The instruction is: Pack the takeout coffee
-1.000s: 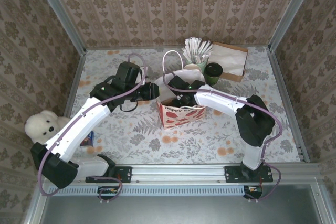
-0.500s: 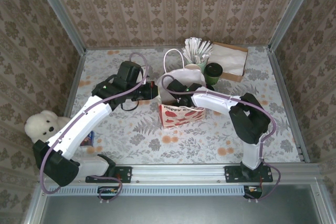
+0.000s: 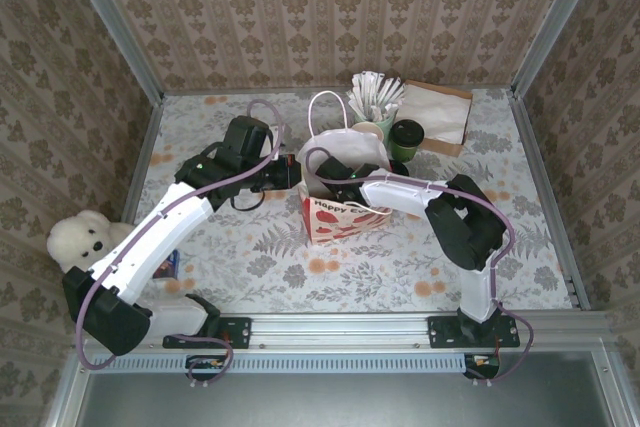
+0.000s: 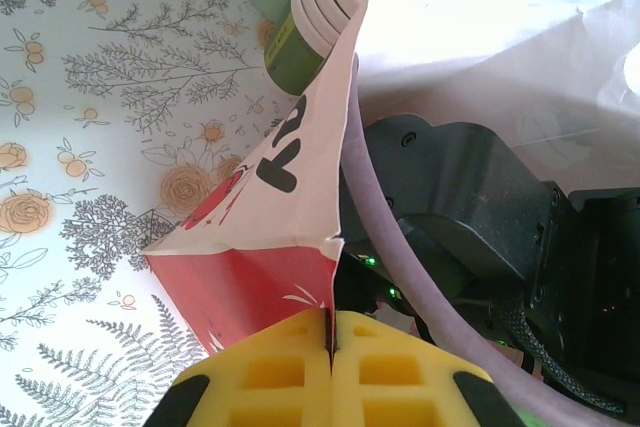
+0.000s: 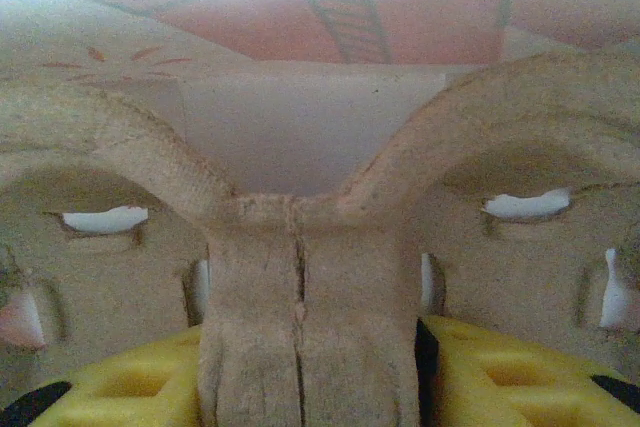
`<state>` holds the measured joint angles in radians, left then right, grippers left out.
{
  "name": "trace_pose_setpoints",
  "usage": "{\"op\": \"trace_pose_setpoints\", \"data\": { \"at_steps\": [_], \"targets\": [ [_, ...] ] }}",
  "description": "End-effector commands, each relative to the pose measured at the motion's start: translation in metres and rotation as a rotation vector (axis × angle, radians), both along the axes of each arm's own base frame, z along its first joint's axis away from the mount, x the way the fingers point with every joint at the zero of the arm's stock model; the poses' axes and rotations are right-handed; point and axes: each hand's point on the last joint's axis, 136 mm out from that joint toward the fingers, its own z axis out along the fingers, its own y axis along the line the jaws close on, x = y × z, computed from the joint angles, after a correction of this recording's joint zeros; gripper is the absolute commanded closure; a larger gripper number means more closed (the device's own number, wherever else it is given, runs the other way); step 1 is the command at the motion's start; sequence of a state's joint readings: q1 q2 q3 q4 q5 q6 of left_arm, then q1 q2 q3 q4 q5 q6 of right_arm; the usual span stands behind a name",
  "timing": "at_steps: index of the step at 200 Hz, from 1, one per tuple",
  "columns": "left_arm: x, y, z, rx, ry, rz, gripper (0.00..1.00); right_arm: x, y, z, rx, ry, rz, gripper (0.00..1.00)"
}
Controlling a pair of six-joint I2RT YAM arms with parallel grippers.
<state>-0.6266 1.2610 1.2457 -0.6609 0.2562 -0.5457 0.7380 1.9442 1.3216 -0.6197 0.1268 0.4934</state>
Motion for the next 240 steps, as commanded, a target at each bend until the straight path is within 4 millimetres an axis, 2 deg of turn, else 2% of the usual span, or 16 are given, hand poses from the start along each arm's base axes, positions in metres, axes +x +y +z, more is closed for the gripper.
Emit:
{"op": "trace_pose_setpoints", "data": {
  "at_steps": [1,31,82,119,139,167,190,209,240],
  "targets": [
    [0.005,0.006,0.023,-0.013,-0.097,0.008,1.0,-0.009,-0.016,-0.02,-0.096,0.028,0.025,0.49],
    [0.006,0.004,0.023,-0.022,-0.098,0.005,1.0,-0.007,-0.013,-0.009,-0.071,0.008,0.035,0.44],
    [0.004,0.006,0.021,-0.009,-0.097,0.0,1.0,-0.001,0.002,0.03,0.008,-0.062,0.077,0.39],
    [0.002,0.007,0.02,-0.001,-0.097,-0.003,1.0,0.001,0.005,0.054,0.047,-0.101,0.077,0.28],
    [0.001,0.008,0.017,0.003,-0.104,-0.006,1.0,0.0,0.009,0.066,0.07,-0.1,0.097,0.24],
    [0.003,0.007,0.016,0.007,-0.118,-0.01,1.0,-0.006,0.015,0.081,0.116,-0.076,0.102,0.22],
    [0.002,0.004,0.018,0.001,-0.115,-0.022,1.0,-0.01,0.018,0.088,0.168,-0.059,0.084,0.29],
    [0.002,0.003,0.016,0.004,-0.108,-0.027,1.0,-0.01,0.019,0.088,0.177,-0.054,0.078,0.48],
    [0.002,0.003,0.017,-0.001,-0.117,-0.03,1.0,-0.013,0.013,0.066,0.13,-0.035,0.121,0.64]
  ]
}}
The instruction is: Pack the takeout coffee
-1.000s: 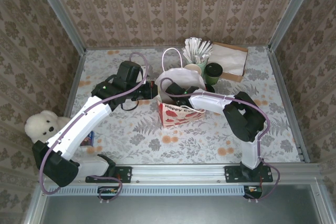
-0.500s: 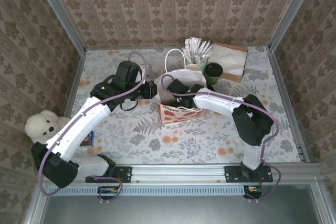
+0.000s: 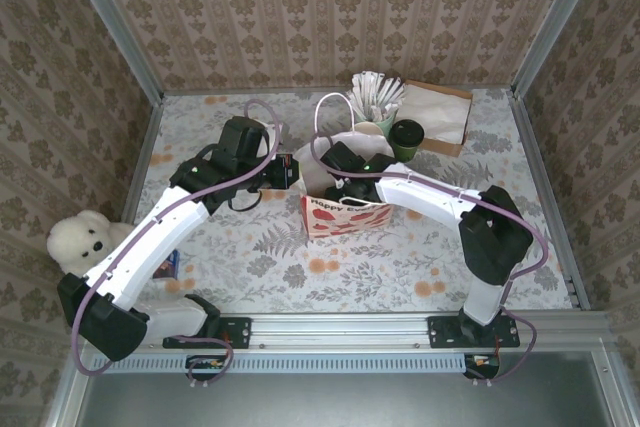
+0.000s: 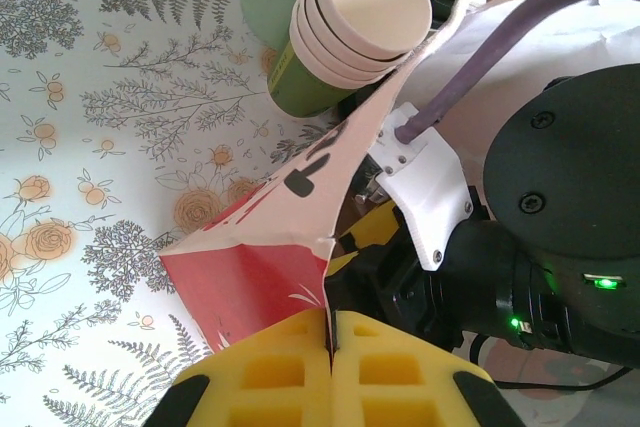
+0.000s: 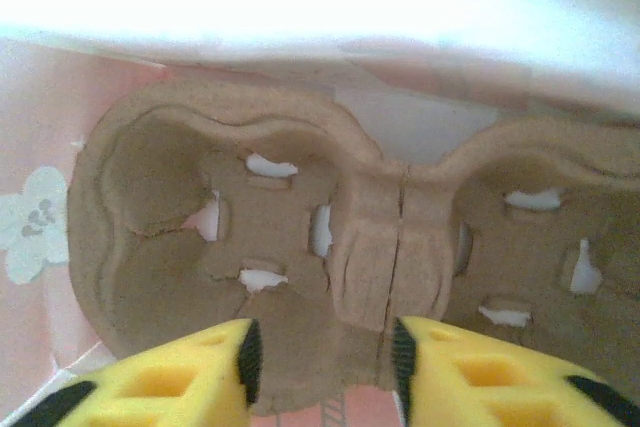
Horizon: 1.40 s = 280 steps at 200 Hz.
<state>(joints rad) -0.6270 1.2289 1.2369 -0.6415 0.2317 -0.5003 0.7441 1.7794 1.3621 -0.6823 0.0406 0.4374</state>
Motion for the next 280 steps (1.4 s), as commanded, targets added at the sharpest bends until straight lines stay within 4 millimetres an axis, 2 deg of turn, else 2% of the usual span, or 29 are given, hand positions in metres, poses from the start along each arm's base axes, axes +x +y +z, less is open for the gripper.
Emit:
{"op": "trace_pose_setpoints", "data": {
  "at_steps": [1,50,79,99,115,136,160,192,209,226,244,258,280],
  "targets": [
    [0.001,-0.001,0.007,-0.009,-0.045,-0.017,1.0,-0.007,-0.004,-0.007,-0.015,0.021,0.039,0.65],
    [0.0,-0.004,0.009,-0.021,-0.058,-0.036,1.0,-0.01,-0.005,-0.041,-0.07,0.065,0.106,0.84],
    [0.001,-0.003,0.009,-0.015,-0.06,-0.033,1.0,-0.013,-0.012,-0.064,-0.137,0.105,0.125,0.85],
    [0.001,-0.004,0.009,-0.023,-0.049,-0.039,1.0,-0.009,-0.026,-0.08,-0.219,0.099,0.097,0.84],
    [0.0,-0.005,0.011,-0.032,-0.047,-0.043,1.0,-0.003,-0.028,-0.081,-0.231,0.069,0.075,0.82],
    [0.0,-0.004,0.012,-0.031,-0.051,-0.038,1.0,0.0,-0.015,-0.072,-0.175,0.06,0.083,0.78],
    [0.001,-0.002,0.011,-0.022,-0.05,-0.034,1.0,-0.009,0.001,-0.057,-0.102,0.092,0.142,0.73],
    [0.001,-0.001,0.007,0.0,-0.04,-0.038,1.0,-0.03,0.01,-0.042,-0.012,0.176,0.182,0.69],
    [0.002,-0.003,0.006,0.003,-0.035,-0.043,1.0,-0.042,0.011,-0.045,0.004,0.234,0.195,0.68],
    [0.002,-0.003,0.006,0.0,-0.034,-0.045,1.0,-0.048,0.007,-0.057,-0.006,0.263,0.192,0.66],
    [0.002,-0.003,0.008,-0.003,-0.039,-0.046,1.0,-0.042,-0.005,-0.077,-0.079,0.243,0.155,0.65],
    [0.001,-0.002,0.009,-0.003,-0.043,-0.045,1.0,-0.032,-0.013,-0.084,-0.145,0.215,0.119,0.65],
    [0.0,-0.001,0.006,0.006,-0.041,-0.047,1.0,-0.019,-0.01,-0.069,-0.149,0.157,0.1,0.64]
  ]
}}
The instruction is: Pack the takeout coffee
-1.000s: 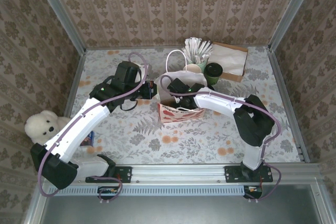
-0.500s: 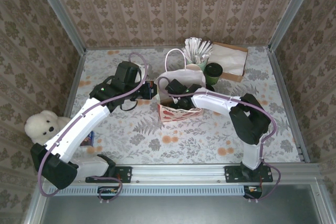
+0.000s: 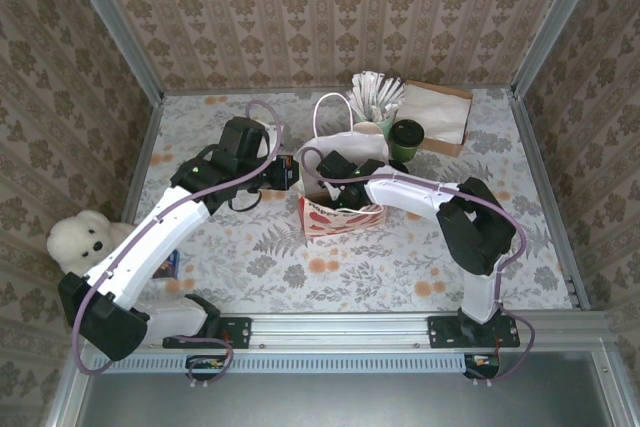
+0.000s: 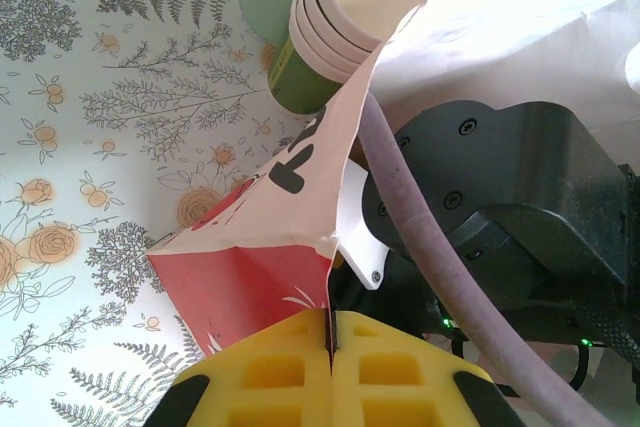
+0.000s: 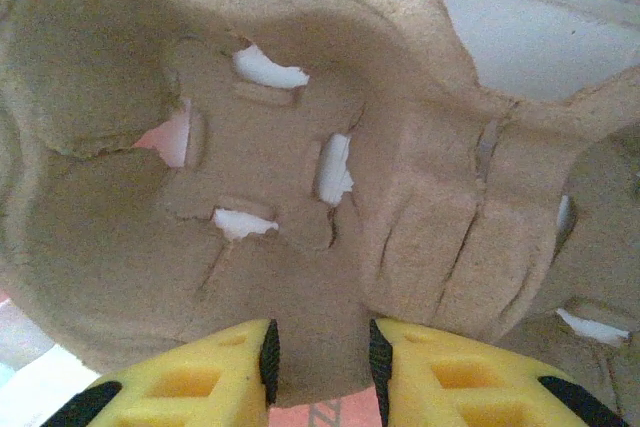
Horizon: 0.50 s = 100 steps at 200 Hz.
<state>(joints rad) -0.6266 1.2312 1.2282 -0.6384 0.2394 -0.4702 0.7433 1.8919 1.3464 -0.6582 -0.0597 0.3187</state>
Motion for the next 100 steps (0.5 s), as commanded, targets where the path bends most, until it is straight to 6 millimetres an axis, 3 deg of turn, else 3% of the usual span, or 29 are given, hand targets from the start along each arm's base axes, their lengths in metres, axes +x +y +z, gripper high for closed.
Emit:
{"op": "trace_pose_setpoints", "data": {
  "at_steps": [1,29,47,73,100],
  "targets": [
    [0.001,0.0,0.009,-0.008,-0.03,-0.022,1.0,-0.005,-0.02,-0.021,-0.123,0.034,-0.038,0.64],
    [0.003,-0.001,0.008,-0.001,-0.027,-0.027,1.0,-0.005,0.003,0.021,0.023,0.013,-0.004,0.61],
    [0.002,-0.004,0.01,-0.008,-0.029,-0.045,1.0,-0.012,0.008,0.035,0.075,0.026,0.008,0.6],
    [0.002,-0.007,0.011,-0.012,-0.033,-0.059,1.0,-0.027,0.011,0.035,0.119,0.087,0.02,0.61],
    [0.002,-0.007,0.015,-0.014,-0.044,-0.063,1.0,-0.04,0.005,0.019,0.11,0.13,0.021,0.65]
  ]
}}
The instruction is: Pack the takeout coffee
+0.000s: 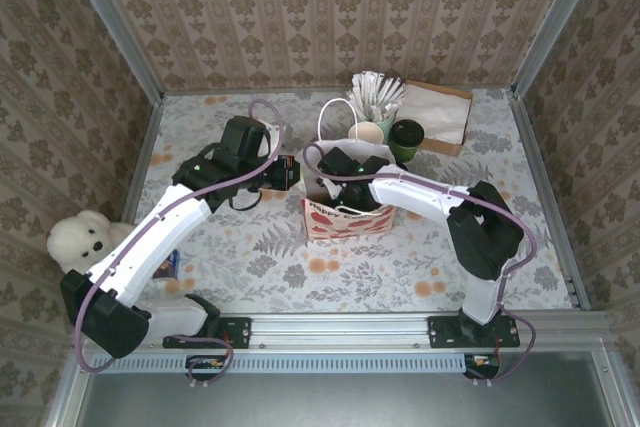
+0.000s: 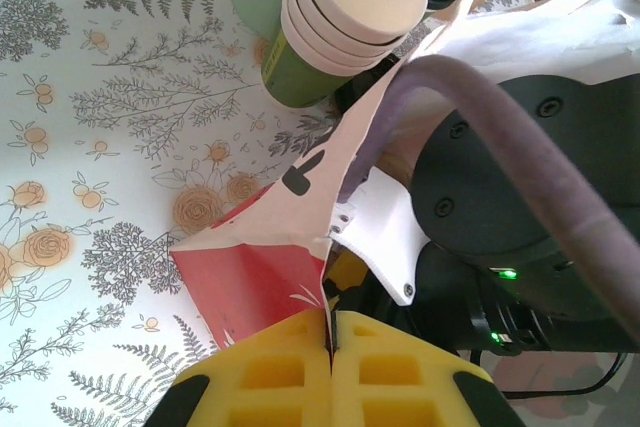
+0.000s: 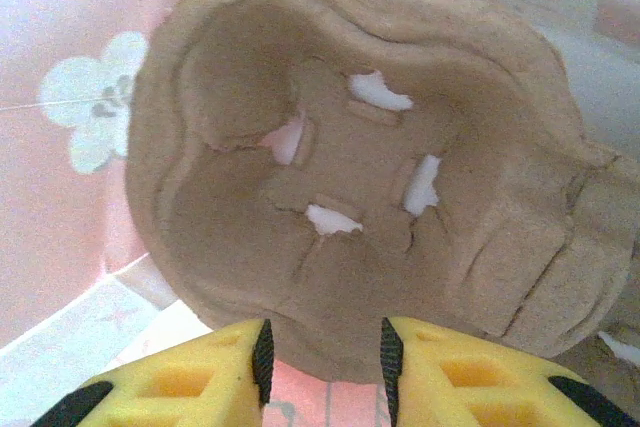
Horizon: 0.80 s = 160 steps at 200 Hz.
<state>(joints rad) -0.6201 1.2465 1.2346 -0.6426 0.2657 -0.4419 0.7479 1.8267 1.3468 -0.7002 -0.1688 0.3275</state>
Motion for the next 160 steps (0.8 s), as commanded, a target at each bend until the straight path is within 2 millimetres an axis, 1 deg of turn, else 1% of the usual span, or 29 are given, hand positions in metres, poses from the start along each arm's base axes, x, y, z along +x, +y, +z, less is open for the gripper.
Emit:
{"op": "trace_pose_setpoints", "data": {
  "at_steps": [1,12,31,44,51,62,71,89,105,122,130,139,160],
  "targets": [
    [0.002,-0.004,0.017,-0.021,-0.047,-0.031,1.0,-0.02,-0.006,-0.007,0.012,0.074,-0.004,0.65],
    [0.003,-0.004,0.018,-0.022,-0.053,-0.029,1.0,-0.022,-0.015,-0.019,-0.033,0.068,-0.014,0.66],
    [0.005,-0.005,0.019,-0.021,-0.06,-0.035,1.0,-0.017,-0.03,-0.038,-0.112,0.04,-0.04,0.66],
    [0.005,-0.006,0.019,-0.019,-0.06,-0.037,1.0,-0.01,-0.037,-0.044,-0.168,0.001,-0.058,0.66],
    [0.004,-0.006,0.018,-0.018,-0.059,-0.04,1.0,-0.004,-0.039,-0.043,-0.188,-0.022,-0.071,0.65],
    [0.004,-0.005,0.017,-0.016,-0.054,-0.037,1.0,0.002,-0.037,-0.033,-0.184,-0.044,-0.085,0.62],
    [0.003,-0.006,0.019,-0.043,-0.037,-0.042,1.0,0.006,-0.029,-0.019,-0.149,-0.059,-0.088,0.58],
    [0.0,-0.012,0.029,-0.132,-0.013,-0.079,1.0,0.011,-0.014,0.014,-0.052,-0.1,-0.085,0.5],
    [0.0,-0.009,0.03,-0.106,-0.02,-0.089,1.0,0.013,-0.002,0.041,0.048,-0.142,-0.052,0.44],
    [-0.001,-0.007,0.025,-0.065,-0.002,-0.096,1.0,0.007,0.016,0.066,0.177,-0.171,0.055,0.35],
    [-0.002,-0.008,0.025,-0.056,0.007,-0.113,1.0,0.002,0.022,0.073,0.22,-0.181,0.126,0.29],
    [-0.005,-0.009,0.025,-0.046,0.014,-0.132,1.0,-0.004,0.026,0.074,0.237,-0.19,0.2,0.24],
    [-0.009,-0.006,0.028,-0.019,0.014,-0.16,1.0,-0.014,0.023,0.065,0.197,-0.184,0.356,0.13]
  ]
}}
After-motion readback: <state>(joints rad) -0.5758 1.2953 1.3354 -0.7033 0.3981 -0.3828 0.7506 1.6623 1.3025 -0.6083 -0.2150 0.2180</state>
